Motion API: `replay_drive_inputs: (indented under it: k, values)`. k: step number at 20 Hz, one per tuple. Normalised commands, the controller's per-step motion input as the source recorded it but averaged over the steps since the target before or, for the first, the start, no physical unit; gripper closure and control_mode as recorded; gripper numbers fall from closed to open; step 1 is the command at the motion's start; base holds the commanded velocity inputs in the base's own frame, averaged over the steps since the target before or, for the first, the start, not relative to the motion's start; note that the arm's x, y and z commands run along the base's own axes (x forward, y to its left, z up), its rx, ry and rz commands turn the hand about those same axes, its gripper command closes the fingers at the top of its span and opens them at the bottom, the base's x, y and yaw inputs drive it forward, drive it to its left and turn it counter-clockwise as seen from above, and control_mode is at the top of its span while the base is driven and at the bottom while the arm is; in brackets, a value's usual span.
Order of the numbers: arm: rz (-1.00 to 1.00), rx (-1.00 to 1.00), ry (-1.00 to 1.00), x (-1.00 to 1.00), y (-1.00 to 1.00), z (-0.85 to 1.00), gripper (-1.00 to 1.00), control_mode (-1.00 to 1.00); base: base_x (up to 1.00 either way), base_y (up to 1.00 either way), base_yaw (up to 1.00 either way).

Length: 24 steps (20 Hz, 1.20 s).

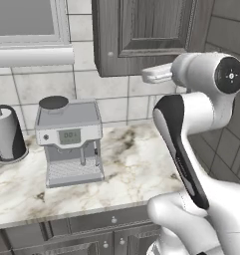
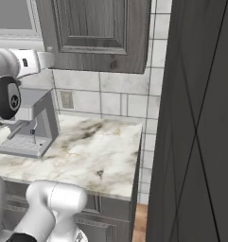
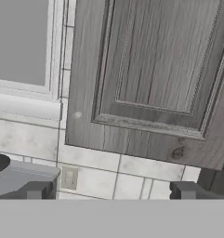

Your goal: The dining table condiment station is running low on mustard. Refill the condiment station by opening the cabinet and taking the mustard from the cabinet and placing it on the dining table.

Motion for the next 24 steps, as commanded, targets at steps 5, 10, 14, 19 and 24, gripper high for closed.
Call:
replay_drive_inputs:
  k: [5, 10, 14, 19, 24]
  values:
    - [0.0, -0.03, 0.27, 0.0, 0.46, -0.08, -1.0, -1.0, 0.0, 0.0, 0.0]
    - [0.0, 0.0, 0.17, 0.0, 0.4, -0.12, -1.0, -1.0, 0.0, 0.0, 0.0]
    - [-0.01, 0.0, 0.08, 0.1, 0.27, -0.02, -1.0, -1.0, 0.0, 0.0, 0.0]
    - [-0.07, 0.05, 0.0, 0.33, 0.0, 0.0, -1.0, -1.0, 0.0, 0.0, 0.0]
    - [-0.05, 0.03, 0.0, 0.36, 0.0, -0.05, -1.0, -1.0, 0.0, 0.0, 0.0]
